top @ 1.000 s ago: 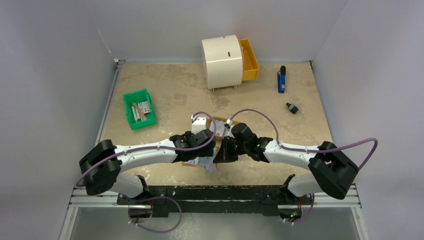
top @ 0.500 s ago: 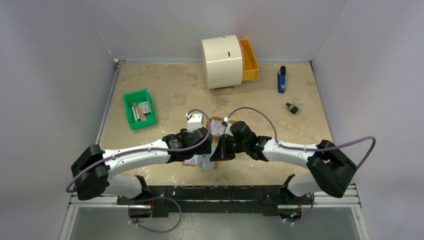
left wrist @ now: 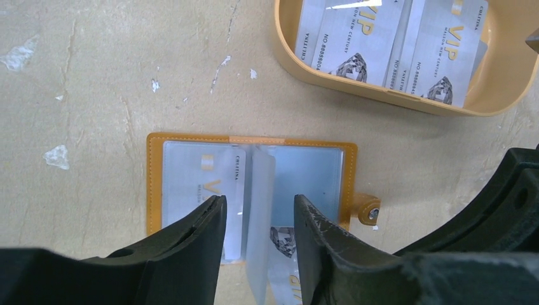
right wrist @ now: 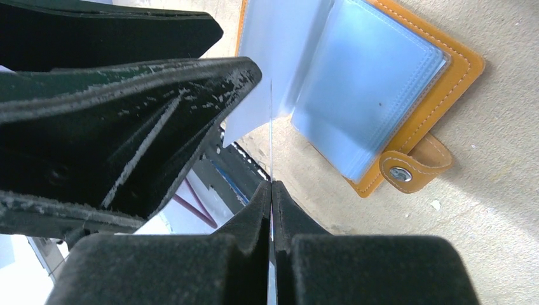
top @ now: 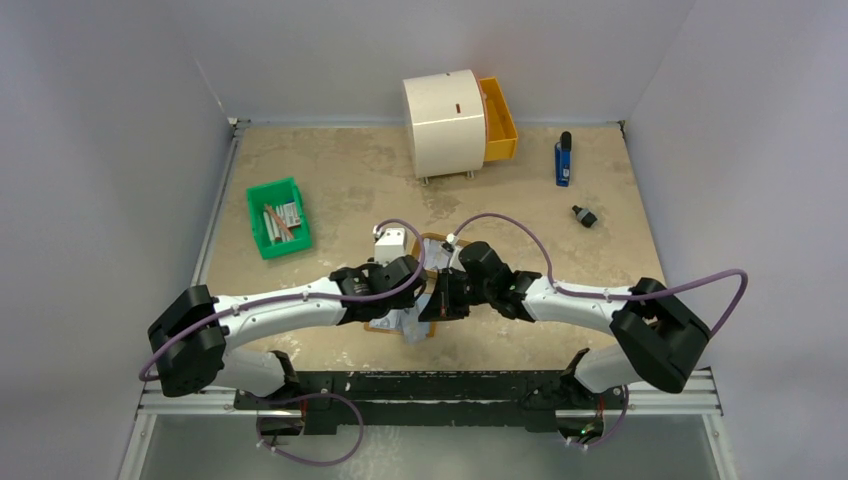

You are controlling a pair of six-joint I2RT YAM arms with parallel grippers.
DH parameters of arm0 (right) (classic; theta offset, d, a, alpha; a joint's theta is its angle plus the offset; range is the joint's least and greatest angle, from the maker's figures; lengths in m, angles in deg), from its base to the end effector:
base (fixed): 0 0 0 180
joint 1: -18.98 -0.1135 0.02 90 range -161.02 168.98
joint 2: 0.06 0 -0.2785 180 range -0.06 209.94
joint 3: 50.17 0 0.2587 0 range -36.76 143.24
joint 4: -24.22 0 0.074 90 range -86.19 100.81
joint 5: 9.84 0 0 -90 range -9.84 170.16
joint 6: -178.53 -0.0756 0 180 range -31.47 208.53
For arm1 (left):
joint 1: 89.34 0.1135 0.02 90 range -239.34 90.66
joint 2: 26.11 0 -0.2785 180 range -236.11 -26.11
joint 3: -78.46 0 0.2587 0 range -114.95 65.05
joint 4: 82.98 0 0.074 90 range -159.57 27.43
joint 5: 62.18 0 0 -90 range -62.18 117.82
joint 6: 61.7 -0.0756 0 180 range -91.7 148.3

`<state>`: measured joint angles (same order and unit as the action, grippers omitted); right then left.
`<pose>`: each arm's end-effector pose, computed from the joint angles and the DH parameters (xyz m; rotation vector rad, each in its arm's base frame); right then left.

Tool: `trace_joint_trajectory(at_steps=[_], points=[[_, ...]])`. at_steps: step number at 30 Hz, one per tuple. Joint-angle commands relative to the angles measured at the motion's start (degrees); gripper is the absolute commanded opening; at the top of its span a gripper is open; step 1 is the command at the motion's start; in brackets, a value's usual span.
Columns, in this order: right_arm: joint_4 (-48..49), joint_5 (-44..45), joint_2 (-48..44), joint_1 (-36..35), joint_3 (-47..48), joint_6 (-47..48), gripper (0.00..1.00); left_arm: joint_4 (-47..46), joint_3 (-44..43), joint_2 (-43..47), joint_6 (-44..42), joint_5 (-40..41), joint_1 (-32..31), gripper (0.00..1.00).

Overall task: Put the credit cards into the card holder
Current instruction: Turn over the card slot in the card holder.

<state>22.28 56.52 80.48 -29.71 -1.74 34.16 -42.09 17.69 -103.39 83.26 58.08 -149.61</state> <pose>0.1832 0.2544 0.1705 -0.1532 2.5025 1.3607 0.1728 -0.2258 0.1943 -0.0781 2.3985 -0.2443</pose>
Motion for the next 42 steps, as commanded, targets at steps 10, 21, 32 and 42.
trace_joint_trajectory(at_steps=[10, 21, 32, 42], points=[[1.1, -0.8, -0.2, 0.1, 1.5, 0.7, 0.00, -2.2, 1.4, -1.0, -0.3, 1.2, 1.6, 0.11], [-2.8, 1.0, -1.6, 0.1, 0.9, 0.1, 0.00, -0.9, 2.5, -0.4, -0.1, 2.7, 2.9, 0.00], [-4.0, 2.5, -2.0, 0.2, 0.4, -1.8, 0.00, 1.7, 3.2, 0.0, 1.1, 4.8, 4.5, 0.00], [-0.5, 1.5, 4.0, 0.4, 5.2, -2.6, 0.00, 1.0, 8.3, 0.1, 4.7, 6.7, 4.9, 0.15]])
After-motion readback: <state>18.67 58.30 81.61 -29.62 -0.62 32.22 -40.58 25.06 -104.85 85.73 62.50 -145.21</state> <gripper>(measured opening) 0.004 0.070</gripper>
